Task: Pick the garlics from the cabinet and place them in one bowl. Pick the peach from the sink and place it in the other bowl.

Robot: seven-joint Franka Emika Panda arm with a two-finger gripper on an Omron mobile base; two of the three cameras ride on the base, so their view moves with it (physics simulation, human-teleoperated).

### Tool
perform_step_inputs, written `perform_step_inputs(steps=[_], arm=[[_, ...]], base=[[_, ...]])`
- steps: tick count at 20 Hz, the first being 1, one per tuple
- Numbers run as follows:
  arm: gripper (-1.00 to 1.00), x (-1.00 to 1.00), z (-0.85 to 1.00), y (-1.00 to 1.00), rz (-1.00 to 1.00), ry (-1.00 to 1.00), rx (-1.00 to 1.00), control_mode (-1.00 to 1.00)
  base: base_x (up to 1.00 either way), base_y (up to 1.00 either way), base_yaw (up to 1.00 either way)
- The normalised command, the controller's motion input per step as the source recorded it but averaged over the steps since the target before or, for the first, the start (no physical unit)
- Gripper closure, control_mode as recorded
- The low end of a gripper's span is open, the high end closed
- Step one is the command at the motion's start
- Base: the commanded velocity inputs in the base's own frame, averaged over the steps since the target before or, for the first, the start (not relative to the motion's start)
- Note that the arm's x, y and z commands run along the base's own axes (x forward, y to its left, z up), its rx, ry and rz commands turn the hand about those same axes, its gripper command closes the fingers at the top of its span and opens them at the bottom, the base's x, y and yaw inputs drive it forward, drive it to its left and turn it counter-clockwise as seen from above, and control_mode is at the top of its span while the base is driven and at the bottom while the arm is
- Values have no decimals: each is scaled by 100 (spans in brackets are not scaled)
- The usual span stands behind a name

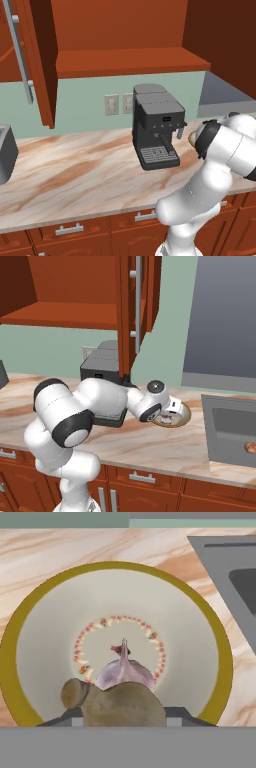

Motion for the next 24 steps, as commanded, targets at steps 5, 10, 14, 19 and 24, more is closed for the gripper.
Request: perform_step_inputs(steps=[5,10,14,19,24], arm=[[-100,0,0,0,0,3,0,-100],[-100,0,0,0,0,0,0,-100],[-100,-8,0,0,0,-1,0,-100],[-100,-23,0,0,0,-13,0,-100],[-100,-45,2,0,0,-22,0,-100]], base=[[0,0,0],[0,0,0],[0,0,0],[0,0,0],[0,0,0]])
